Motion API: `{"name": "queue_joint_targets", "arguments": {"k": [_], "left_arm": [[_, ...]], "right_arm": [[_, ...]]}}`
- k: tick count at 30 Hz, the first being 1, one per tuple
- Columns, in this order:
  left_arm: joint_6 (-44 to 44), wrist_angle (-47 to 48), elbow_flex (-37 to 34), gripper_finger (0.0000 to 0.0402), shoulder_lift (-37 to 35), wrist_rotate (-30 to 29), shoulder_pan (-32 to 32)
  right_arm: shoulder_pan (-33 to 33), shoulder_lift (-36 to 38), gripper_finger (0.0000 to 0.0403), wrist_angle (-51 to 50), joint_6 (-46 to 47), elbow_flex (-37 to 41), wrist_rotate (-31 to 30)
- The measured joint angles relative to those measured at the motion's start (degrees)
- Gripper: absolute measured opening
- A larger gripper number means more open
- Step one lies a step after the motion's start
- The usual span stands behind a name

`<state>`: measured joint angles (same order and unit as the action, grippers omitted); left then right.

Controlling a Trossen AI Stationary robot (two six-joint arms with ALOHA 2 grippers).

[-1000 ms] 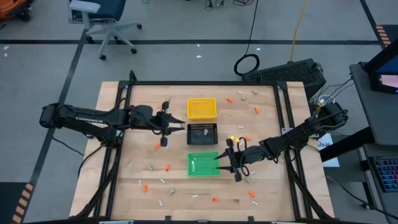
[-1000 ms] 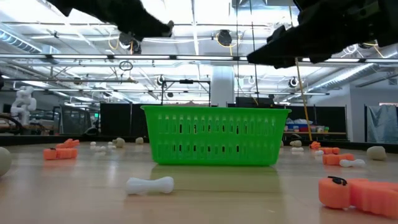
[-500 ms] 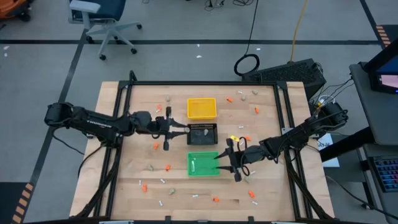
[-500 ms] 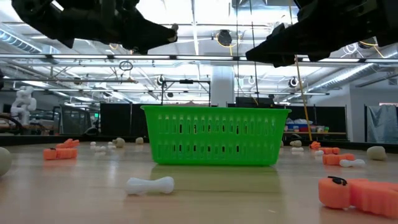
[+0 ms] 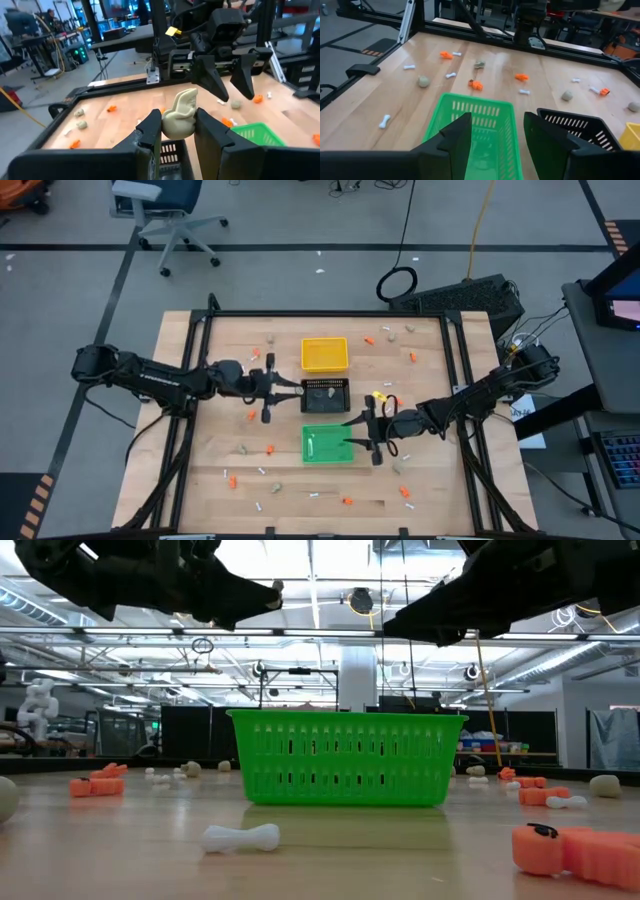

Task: Sort Halloween decoration
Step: Put the gray skull toy into the black basket

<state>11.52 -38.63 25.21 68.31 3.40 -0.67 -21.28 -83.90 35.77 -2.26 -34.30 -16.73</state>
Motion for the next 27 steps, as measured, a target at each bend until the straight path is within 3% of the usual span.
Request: {"name": "queue_joint_targets", "arguments": {"k": [4,18,27], "left_arm": [[8.2,0.0,0.0,0.0082,0.0,0.0,0.0],[52.8,0.0,0.0,0.0082,0.0,-0.1,0.0],[56.5,0.1,0.0,0.0082,0.0,-0.1,0.0]], "right_arm": [[0.0,0.0,0.0169,0.0,-0.1,0.0,0.0],[0.0,0.0,0.0169,0.0,-0.4,0.0,0.0],[0.0,0.0,0.0169,0.0,-0.4,0.0,0.0]]}}
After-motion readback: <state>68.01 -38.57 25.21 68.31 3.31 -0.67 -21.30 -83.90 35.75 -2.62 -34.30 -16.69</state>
